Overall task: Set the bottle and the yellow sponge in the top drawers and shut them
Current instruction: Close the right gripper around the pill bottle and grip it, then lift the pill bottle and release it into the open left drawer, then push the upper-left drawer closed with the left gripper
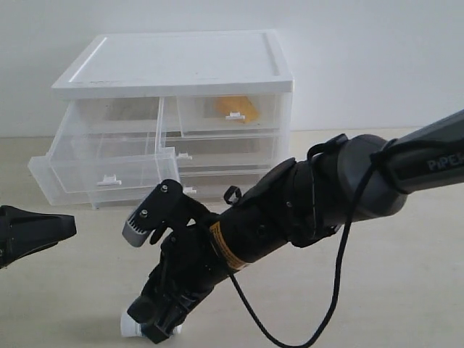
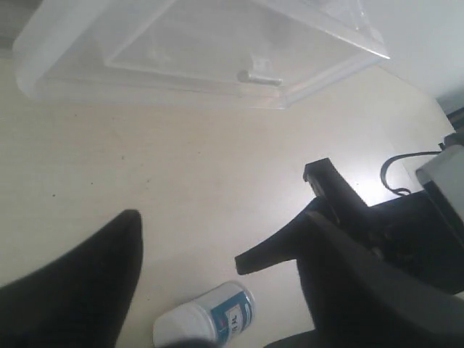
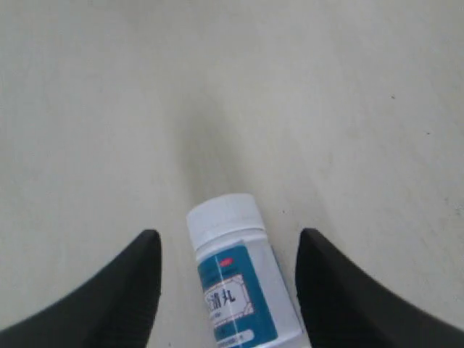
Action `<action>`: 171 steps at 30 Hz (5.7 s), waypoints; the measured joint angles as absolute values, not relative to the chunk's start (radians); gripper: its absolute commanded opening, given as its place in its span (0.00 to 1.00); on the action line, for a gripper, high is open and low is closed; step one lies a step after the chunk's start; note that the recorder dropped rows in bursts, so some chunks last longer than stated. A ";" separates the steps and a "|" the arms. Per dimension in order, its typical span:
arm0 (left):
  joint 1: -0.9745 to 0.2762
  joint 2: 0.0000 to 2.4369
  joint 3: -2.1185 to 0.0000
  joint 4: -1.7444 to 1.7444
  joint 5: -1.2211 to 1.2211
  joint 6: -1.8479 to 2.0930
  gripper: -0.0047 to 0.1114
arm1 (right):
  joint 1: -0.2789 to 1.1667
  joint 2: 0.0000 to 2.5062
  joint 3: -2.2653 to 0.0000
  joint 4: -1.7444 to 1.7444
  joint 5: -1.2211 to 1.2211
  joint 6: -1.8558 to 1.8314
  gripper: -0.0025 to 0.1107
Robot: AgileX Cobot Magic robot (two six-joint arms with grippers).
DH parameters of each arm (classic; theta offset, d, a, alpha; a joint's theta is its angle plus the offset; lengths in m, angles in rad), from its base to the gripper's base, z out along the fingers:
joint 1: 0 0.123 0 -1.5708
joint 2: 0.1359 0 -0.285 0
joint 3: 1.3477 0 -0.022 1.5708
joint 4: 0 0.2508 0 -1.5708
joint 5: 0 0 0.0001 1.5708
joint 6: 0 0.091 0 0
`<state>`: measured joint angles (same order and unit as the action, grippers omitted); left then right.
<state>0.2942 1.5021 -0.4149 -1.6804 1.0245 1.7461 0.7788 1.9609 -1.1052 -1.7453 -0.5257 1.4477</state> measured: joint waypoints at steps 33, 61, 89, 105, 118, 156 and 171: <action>0.294 1.502 -0.415 -1.684 1.024 1.746 0.54 | 0.779 2.071 -1.107 -1.742 -0.508 1.425 0.02; 0.294 1.502 -0.415 -1.684 1.024 1.746 0.54 | 0.779 1.714 -1.193 -1.749 -0.497 1.617 0.02; 0.294 1.502 -0.415 -1.684 1.024 1.746 0.54 | 0.735 2.042 -1.615 -1.748 -0.300 1.816 0.22; 0.296 1.502 -0.415 -1.684 1.054 1.782 0.53 | 0.728 1.880 -1.579 -1.744 -0.395 1.901 0.51; 0.017 1.502 -0.428 -1.728 0.864 1.867 0.38 | 0.423 1.556 -1.109 -1.742 -0.485 1.868 0.49; -0.331 1.465 -0.823 -1.169 0.166 1.034 0.59 | 0.421 1.553 -1.096 -1.744 -0.534 1.860 0.46; -0.331 1.565 -0.980 -1.137 0.029 1.056 0.59 | 0.421 1.553 -1.096 -1.744 -0.570 1.860 0.46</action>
<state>-0.3311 1.5653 -0.9804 -1.1369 0.0290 1.0562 0.4209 1.5533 -1.0955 -1.7444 -0.5702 1.8600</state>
